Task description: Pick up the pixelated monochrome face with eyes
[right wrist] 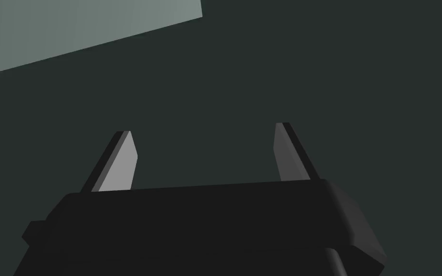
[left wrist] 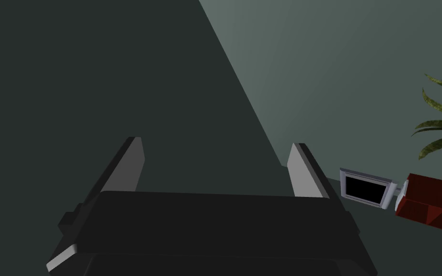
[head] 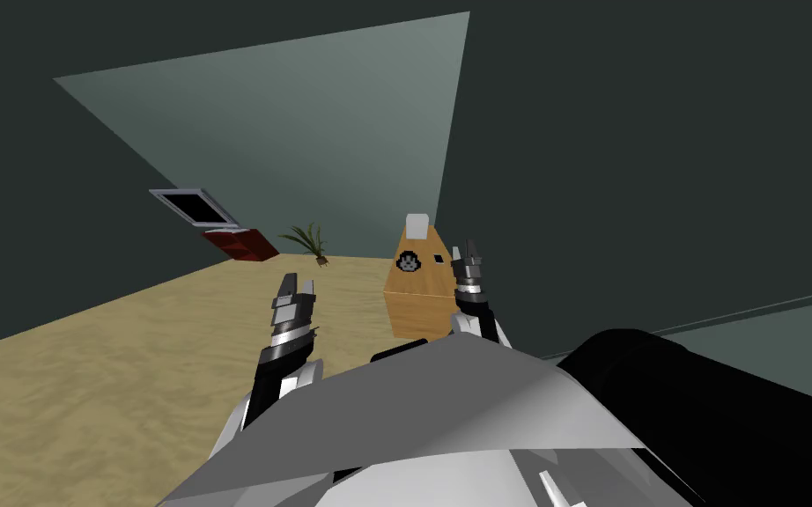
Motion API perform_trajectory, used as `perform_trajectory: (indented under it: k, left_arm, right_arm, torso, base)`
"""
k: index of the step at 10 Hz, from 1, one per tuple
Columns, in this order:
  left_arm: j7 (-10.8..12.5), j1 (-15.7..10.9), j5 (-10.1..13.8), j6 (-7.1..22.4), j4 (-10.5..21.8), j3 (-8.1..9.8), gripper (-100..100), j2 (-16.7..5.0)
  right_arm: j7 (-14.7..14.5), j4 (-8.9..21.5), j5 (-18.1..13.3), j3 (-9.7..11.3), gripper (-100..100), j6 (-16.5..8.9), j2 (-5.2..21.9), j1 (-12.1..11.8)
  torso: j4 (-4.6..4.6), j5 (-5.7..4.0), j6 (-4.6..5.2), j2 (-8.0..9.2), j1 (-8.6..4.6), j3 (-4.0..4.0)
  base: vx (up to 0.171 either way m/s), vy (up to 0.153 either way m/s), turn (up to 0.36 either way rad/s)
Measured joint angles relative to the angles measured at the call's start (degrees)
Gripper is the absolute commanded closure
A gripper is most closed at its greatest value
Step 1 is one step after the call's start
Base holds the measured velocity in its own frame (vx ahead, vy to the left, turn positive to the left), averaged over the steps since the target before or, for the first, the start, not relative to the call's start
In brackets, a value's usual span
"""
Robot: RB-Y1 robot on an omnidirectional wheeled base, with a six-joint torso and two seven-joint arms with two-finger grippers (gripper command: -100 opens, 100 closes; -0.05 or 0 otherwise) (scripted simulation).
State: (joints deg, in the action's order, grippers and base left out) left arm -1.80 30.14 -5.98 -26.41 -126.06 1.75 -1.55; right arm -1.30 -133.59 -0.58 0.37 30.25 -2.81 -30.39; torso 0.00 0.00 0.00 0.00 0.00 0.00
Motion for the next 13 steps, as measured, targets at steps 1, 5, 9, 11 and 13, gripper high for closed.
perform_trajectory:
  k: [1,5,9,11,13]
  left_arm:
    - [0.0,0.0,0.0,0.0,0.0,0.0,0,0.0]
    - [0.0,0.0,0.0,0.0,0.0,-0.02,0,0.01]
    - [0.0,0.01,0.0,0.0,0.0,-0.02,0,0.02]
    - [0.0,0.0,0.0,0.0,0.0,-0.01,0,0.01]
    - [0.0,0.01,0.0,0.0,0.0,-0.02,0,0.02]
  right_arm:
    - [0.08,0.07,-0.18,-0.08,-100,-0.01,1.22,-0.23]
    - [1.15,1.57,-2.02,-1.14,-100,0.69,7.93,-2.47]
    - [2.88,2.72,-4.54,-3.18,-100,1.35,13.7,-5.62]
    - [3.81,3.83,-5.7,-4.38,-100,1.63,16.32,-6.31]
    - [5.29,5.0,-8.35,-6.1,-100,2.13,19.92,-8.43]
  torso:
    - [0.0,0.02,-0.01,0.02,0.1,0.01]
    - [-0.03,0.13,-0.02,-0.14,0.59,-0.08]
    - [-0.05,0.17,-0.01,-0.24,0.75,-0.13]
    - [-0.05,0.13,-0.02,-0.19,0.54,-0.11]
    - [-0.08,0.19,-0.03,-0.38,0.83,-0.22]
  base:
    - [0.014,0.097,0.078]
    - [0.033,0.14,0.085]
    - [0.059,0.168,0.117]
    - [0.067,0.154,0.173]
    - [0.101,0.209,0.143]
